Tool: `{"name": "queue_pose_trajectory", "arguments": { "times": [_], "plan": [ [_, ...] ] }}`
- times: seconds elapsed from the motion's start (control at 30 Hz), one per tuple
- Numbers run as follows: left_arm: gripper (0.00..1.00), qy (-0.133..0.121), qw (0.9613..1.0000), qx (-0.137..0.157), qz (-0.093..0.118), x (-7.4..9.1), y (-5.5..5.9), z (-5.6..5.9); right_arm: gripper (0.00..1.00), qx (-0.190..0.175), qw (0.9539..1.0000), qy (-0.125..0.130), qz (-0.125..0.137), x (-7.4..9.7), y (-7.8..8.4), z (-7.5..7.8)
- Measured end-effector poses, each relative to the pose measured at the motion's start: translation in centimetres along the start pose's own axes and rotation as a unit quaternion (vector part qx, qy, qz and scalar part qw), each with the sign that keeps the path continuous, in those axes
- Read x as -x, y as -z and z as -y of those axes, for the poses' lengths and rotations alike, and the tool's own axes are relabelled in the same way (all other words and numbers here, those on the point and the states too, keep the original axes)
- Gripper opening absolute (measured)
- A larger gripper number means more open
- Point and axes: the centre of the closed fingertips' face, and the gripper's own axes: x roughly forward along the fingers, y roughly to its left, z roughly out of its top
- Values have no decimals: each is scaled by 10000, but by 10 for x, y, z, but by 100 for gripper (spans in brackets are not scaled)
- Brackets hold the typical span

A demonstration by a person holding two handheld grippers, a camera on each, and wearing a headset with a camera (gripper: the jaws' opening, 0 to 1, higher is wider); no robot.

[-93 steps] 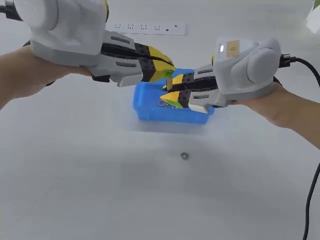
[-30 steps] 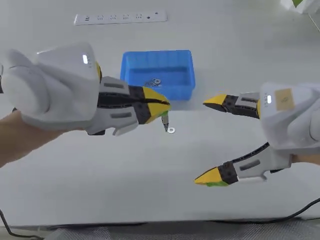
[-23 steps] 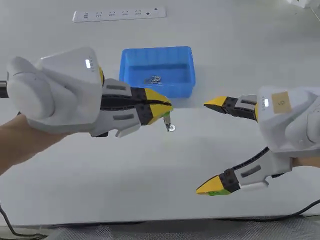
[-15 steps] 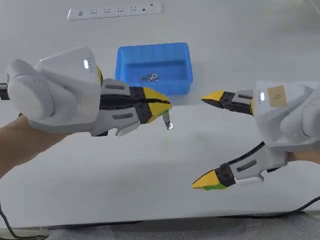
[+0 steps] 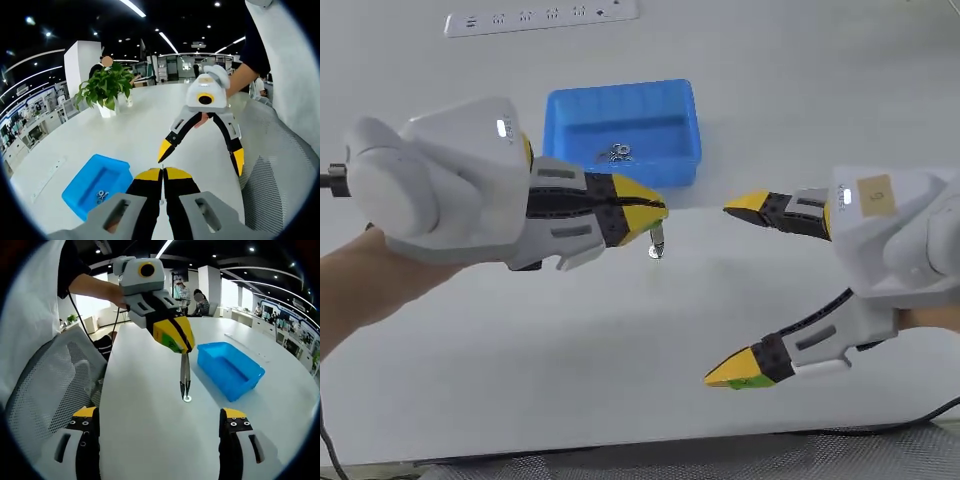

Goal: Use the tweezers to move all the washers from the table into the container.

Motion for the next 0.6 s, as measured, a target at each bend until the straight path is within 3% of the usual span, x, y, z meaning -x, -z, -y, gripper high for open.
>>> {"name": "queue_pose_trajectory", "arguments": {
  "times": [0.07, 0.17, 0.2, 0.6],
  "plan": [
    [4, 31, 10000, 60, -14, -2, 1, 0, 100, -24, 10000, 9, 1, 1, 1, 0],
    [4, 78, 9998, -27, -201, -6, 9, 2, 100, -62, 10000, 18, 7, 1, 1, 1],
    [4, 69, 9999, -19, -117, -5, 7, 2, 100, -62, 10000, 28, 6, 1, 1, 1],
    [4, 85, 9998, 148, -99, -3, 9, -1, 97, -63, 9999, -147, -45, -9, 2, -4]
  ]
}}
